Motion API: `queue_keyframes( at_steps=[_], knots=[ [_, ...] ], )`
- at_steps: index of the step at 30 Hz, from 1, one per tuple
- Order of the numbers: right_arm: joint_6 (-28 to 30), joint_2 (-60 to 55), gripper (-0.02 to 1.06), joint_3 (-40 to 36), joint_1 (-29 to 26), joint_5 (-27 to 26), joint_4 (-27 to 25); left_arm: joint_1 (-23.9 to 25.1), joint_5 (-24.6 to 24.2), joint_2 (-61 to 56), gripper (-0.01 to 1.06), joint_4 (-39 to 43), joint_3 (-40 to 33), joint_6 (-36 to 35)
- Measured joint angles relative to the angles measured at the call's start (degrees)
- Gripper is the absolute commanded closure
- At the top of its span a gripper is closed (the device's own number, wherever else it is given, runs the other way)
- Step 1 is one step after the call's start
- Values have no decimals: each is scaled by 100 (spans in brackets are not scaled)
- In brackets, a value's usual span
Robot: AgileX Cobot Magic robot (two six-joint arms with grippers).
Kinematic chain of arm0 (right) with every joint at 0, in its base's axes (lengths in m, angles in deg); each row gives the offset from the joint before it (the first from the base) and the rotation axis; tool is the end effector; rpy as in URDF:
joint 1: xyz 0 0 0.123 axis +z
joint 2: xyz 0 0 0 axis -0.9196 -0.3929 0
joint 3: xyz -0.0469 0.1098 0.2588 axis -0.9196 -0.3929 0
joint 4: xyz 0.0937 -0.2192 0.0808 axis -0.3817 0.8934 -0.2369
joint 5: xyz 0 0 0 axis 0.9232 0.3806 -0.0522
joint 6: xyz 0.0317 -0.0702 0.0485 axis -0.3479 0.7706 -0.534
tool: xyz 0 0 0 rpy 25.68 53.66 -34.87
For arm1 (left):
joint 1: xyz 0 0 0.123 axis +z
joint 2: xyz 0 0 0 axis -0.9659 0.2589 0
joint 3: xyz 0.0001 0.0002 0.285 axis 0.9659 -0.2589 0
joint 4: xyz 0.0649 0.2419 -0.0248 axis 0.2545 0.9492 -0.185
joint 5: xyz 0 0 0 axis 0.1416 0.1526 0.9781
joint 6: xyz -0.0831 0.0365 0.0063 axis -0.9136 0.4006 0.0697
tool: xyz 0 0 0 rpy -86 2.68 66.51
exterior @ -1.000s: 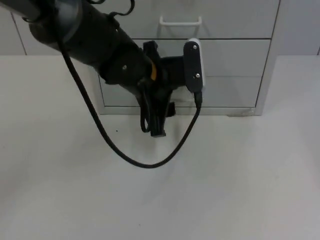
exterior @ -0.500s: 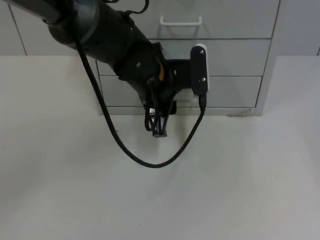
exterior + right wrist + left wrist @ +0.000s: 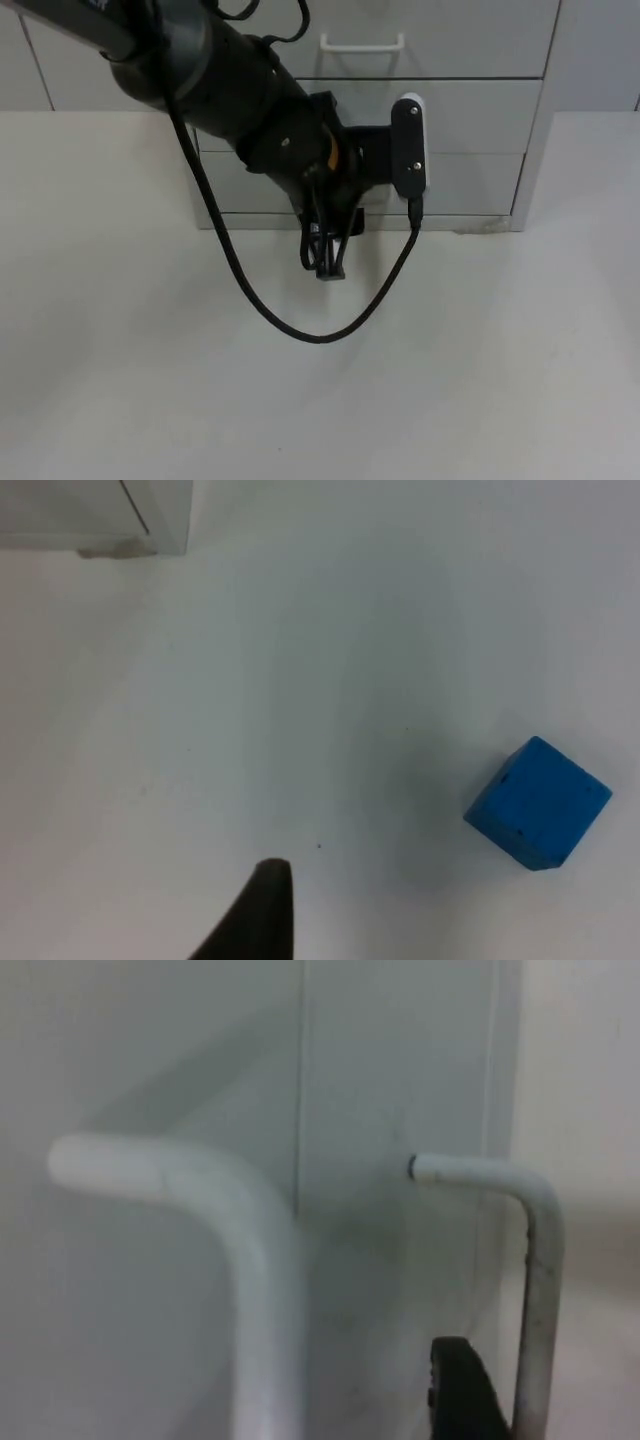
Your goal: Open the drawer with the left hand, place the block into the drawer with the right hand, then close the drawer with the left hand.
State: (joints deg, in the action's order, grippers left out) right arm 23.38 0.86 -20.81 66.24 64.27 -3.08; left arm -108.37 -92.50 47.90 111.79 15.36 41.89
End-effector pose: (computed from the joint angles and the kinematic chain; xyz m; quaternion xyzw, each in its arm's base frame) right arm 0.1844 -0.0019 0.3029 -0.0127 0.9452 -0.0079 0.3262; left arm 0.3922 -0.2495 0.0865 0.6804 0.6569 0.1126 0.3048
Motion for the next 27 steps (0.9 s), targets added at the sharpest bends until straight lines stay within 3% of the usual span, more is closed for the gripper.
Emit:
queue_keyframes(
  at_steps=[3, 4, 9, 17, 24, 27],
  knots=[
    [0, 0, -1, 0, 0, 0, -31, 0, -11, 12, 103, 73, 13, 37],
    [0, 0, -1, 0, 0, 0, -31, 0, -11, 12, 105, 73, 13, 37],
    [0, 0, -1, 0, 0, -13, -31, -80, -107, 12, 105, 137, 41, 109],
    [0, 0, -1, 0, 0, -13, -42, -329, -918, -35, 105, 102, 167, 103],
    [0, 0, -1, 0, 0, -24, -42, -465, -1779, -223, 105, -1286, 156, 1030],
    [0, 0, -1, 0, 0, -24, -42, -486, -1927, -329, 105, -1756, 9, 1341]
  ],
)
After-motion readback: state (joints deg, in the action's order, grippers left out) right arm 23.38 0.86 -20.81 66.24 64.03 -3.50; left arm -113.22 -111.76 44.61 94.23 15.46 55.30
